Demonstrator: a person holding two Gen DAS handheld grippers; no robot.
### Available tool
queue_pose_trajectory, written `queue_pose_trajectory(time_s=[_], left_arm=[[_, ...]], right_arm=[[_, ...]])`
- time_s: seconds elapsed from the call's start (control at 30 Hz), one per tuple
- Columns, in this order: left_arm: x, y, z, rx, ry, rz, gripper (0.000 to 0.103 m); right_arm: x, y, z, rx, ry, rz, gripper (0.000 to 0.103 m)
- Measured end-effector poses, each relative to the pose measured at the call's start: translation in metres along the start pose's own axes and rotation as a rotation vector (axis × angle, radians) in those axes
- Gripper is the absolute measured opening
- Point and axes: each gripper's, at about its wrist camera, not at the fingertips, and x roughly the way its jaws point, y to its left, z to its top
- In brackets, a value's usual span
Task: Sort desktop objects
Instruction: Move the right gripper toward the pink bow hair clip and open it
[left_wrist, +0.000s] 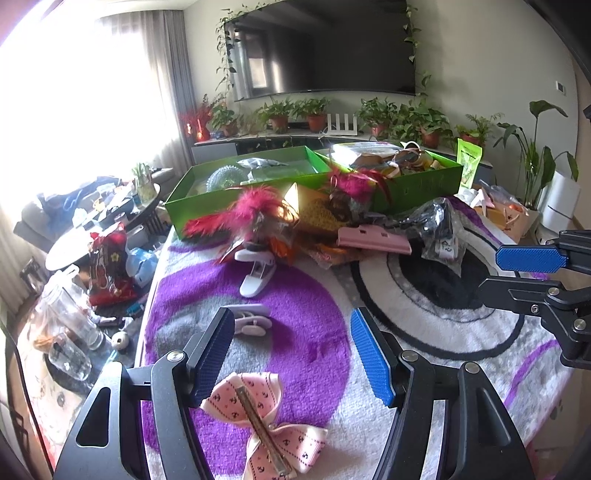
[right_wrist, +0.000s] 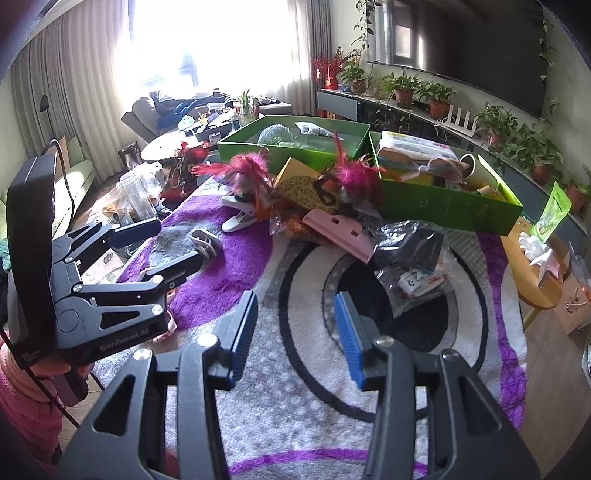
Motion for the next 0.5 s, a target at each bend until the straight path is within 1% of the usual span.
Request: queue_pose_trajectory(time_s=[0.4,0.5], left_arm=[[-0.006,0.018,-0.026,-0.046,0.015,0.007,0.066],[-0.009,0.018,-0.033,-0.043,0.019,0.012,0.066]], right_arm=[[0.009,0.017,-0.02,0.018,0.039,0.007,0.043],[0.01,0.024,-0.025,0.017,0.047,0.015,0.043]])
